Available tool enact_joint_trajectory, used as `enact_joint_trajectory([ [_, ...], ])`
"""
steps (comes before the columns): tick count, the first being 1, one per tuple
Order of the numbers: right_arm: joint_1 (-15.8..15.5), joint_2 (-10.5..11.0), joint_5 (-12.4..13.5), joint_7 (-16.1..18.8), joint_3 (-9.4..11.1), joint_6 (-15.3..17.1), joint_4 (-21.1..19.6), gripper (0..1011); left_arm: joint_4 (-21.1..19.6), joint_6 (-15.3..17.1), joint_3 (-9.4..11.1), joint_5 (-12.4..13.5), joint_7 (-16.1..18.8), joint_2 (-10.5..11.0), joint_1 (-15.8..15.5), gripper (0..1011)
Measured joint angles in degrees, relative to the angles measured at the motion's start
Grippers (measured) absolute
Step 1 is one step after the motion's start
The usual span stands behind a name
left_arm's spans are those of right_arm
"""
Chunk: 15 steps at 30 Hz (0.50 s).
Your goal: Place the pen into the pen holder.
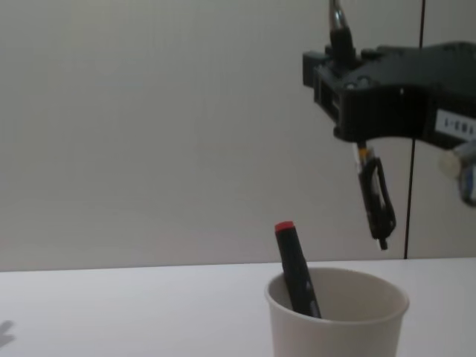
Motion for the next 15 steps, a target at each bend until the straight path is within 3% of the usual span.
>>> enact_joint_trajectory([
  [15,1.13,-2.22,1.92,1.52,0.79,1.02,3.18,125,0.0,-0.01,0.0,0.0,0.0,0.0,0.0,1001],
])
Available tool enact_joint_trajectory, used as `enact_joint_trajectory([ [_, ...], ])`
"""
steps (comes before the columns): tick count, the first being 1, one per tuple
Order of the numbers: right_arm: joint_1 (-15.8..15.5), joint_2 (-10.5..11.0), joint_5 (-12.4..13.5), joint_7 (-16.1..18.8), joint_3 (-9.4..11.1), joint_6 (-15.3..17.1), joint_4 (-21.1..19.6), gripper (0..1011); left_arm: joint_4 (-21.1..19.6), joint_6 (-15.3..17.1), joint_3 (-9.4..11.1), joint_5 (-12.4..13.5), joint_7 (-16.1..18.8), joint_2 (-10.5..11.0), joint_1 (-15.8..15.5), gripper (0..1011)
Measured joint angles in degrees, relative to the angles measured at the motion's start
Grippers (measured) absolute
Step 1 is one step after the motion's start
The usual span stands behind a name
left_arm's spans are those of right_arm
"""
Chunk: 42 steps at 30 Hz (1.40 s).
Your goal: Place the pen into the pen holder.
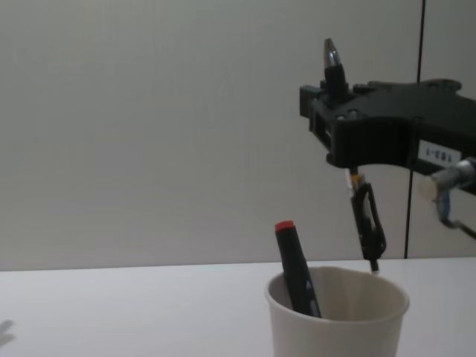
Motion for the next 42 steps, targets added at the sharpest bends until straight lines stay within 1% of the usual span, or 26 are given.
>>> enact_joint_trajectory([
  [2,0.14,-0.31,0.22,0.22,0.08,0.08,0.37,125,0.0,0.0,0.0,0.0,0.0,0.0,0.0,1001],
  [6,0.26,-0.55,0.4,0.38,0.16,0.18,0.66,187,0.0,0.0,0.0,0.0,0.0,0.0,0.0,1001],
  [7,0.3,-0.65,0.47,0.45,0.18,0.23,0.78,236,0.0,0.0,0.0,0.0,0.0,0.0,0.0,1001],
  [9,0.36,-0.74,0.53,0.52,0.21,0.26,0.89,288,0.0,0.0,0.0,0.0,0.0,0.0,0.0,1001],
  [10,0.39,-0.81,0.6,0.56,0.23,0.29,0.99,333,0.0,0.0,0.0,0.0,0.0,0.0,0.0,1001],
  [12,0.42,-0.88,0.66,0.61,0.24,0.32,1.06,368,0.0,0.0,0.0,0.0,0.0,0.0,0.0,1001],
  [13,0.44,-0.94,0.71,0.66,0.26,0.35,1.15,427,0.0,0.0,0.0,0.0,0.0,0.0,0.0,1001],
  [14,0.46,-0.96,0.73,0.67,0.26,0.36,1.18,427,0.0,0.0,0.0,0.0,0.0,0.0,0.0,1001],
  [16,0.49,-1.03,0.77,0.72,0.28,0.38,1.27,534,0.0,0.0,0.0,0.0,0.0,0.0,0.0,1001],
  [18,0.51,-1.08,0.81,0.75,0.29,0.39,1.32,568,0.0,0.0,0.0,0.0,0.01,0.0,0.0,1001],
  [19,0.53,-1.12,0.84,0.77,0.3,0.4,1.37,616,0.0,0.0,0.0,0.0,0.0,0.0,0.0,1001],
  [21,0.54,-1.13,0.86,0.79,0.31,0.41,1.41,656,0.0,0.0,0.0,0.0,0.0,0.0,0.0,1001],
  [23,0.55,-1.18,0.88,0.83,0.34,0.42,1.44,733,0.0,0.0,0.0,0.0,0.0,0.0,0.0,1001],
  [25,0.56,-1.19,0.88,0.85,0.39,0.42,1.44,768,0.0,0.0,0.0,0.0,0.0,0.0,0.0,1001],
  [26,0.56,-1.19,0.88,0.85,0.43,0.42,1.43,820,0.0,0.0,0.0,0.0,0.0,0.0,0.0,1001],
  [28,0.58,-1.17,0.79,0.85,0.57,0.4,1.18,864,0.0,-0.01,0.0,0.0,0.0,0.0,0.0,1001],
  [30,0.65,-1.07,0.57,0.74,0.84,0.33,0.69,932,0.0,0.0,0.0,0.0,0.0,0.0,0.0,1001],
  [31,0.68,-1.01,0.48,0.67,0.94,0.32,0.47,942,0.0,0.0,0.0,0.0,0.0,0.0,0.0,1001],
  [32,0.76,-0.83,0.35,0.49,1.27,0.31,-0.09,986,0.0,0.0,0.0,0.0,0.0,0.0,0.0,1001],
  [33,0.79,-0.74,0.28,0.38,1.44,0.31,-0.38,1001,0.0,0.0,0.0,0.0,0.0,0.0,0.0,1001],
  [35,0.86,-0.38,0.08,-0.16,2.08,0.31,-1.29,1001,0.0,-0.01,0.0,0.0,0.0,0.0,0.0,1001],
  [36,0.86,-0.38,0.08,-0.16,2.08,0.31,-1.29,1001,0.0,0.0,0.0,0.0,0.0,0.0,0.0,1001],
  [38,0.89,0.33,-0.02,-1.03,3.17,0.42,-2.55,1001,0.0,0.0,0.0,0.0,0.0,0.0,0.0,1001],
  [40,0.86,0.72,-0.04,-1.65,3.72,0.5,-3.12,1002,0.0,0.0,0.0,0.0,0.0,0.0,0.0,1001],
  [42,0.7,1.4,-0.04,-2.6,4.71,0.69,-3.96,1001,0.0,0.0,0.0,0.0,0.0,0.0,0.0,1001],
])
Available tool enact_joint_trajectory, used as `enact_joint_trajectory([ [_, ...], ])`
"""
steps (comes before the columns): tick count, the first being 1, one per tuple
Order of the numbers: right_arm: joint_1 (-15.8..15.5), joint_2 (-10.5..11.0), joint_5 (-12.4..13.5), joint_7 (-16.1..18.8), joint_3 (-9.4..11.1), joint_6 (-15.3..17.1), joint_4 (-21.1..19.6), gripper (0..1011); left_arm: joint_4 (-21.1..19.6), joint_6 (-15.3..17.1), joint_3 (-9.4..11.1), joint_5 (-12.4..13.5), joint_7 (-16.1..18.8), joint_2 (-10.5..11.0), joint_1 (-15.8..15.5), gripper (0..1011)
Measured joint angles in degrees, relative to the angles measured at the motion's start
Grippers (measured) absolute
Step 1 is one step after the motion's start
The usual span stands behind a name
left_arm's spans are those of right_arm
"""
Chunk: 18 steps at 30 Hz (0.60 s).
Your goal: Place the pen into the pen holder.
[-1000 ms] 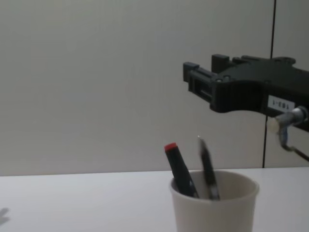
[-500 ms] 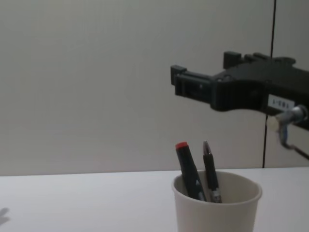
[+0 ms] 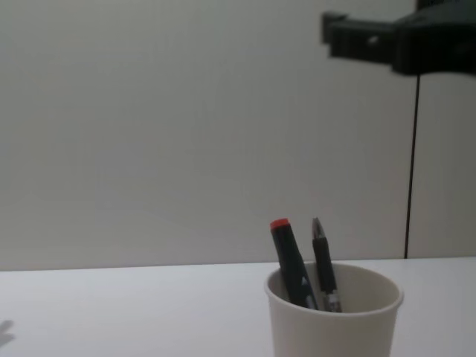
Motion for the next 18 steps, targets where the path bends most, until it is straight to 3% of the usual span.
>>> enact_joint_trajectory([
  [18,-3.52,5.64,1.01,-8.73,8.19,2.32,-3.81,1002,0.0,0.0,0.0,0.0,0.0,0.0,0.0,1001],
])
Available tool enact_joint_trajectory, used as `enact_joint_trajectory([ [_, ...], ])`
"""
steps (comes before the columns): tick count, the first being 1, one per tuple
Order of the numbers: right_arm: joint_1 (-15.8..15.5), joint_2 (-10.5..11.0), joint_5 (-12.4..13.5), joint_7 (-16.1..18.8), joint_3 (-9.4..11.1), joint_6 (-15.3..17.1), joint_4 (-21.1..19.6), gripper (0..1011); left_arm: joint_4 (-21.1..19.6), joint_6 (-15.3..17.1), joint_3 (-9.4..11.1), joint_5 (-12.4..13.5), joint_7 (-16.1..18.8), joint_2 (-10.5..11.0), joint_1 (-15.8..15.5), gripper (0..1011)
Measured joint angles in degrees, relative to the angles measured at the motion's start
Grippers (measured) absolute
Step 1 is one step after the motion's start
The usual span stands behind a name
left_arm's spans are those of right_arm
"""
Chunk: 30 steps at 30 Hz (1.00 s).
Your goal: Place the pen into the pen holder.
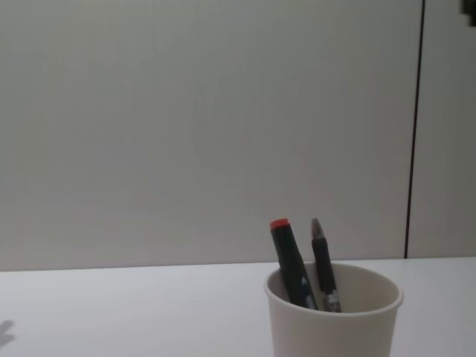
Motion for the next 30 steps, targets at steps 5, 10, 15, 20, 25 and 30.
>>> enact_joint_trajectory([
  [5,-1.39,1.45,0.45,-2.76,2.62,0.94,-0.42,1002,0.0,0.0,0.0,0.0,0.0,0.0,0.0,1001],
  [10,-2.63,2.49,0.81,-5.09,5.2,1.8,-0.57,1002,0.0,0.0,0.0,0.0,0.0,0.0,0.0,1001],
  [15,-3.96,3.39,1.11,-7.65,8.06,2.98,-0.57,1001,0.0,0.0,0.0,0.0,0.0,0.0,0.0,1001],
  [20,-5.13,4.01,1.29,-9.83,10.87,4.08,-0.21,1002,0.0,0.0,0.01,0.0,0.0,0.0,0.0,1001],
  [25,-5.88,4.37,1.36,-11.13,12.74,4.83,0.1,1001,0.2,-0.02,0.18,0.0,0.0,-0.04,-0.05,1001],
  [30,-6.43,4.62,1.43,-12.21,14.12,5.41,0.31,1001,1.8,-0.64,1.8,-0.26,-0.64,-0.52,-0.61,1001],
])
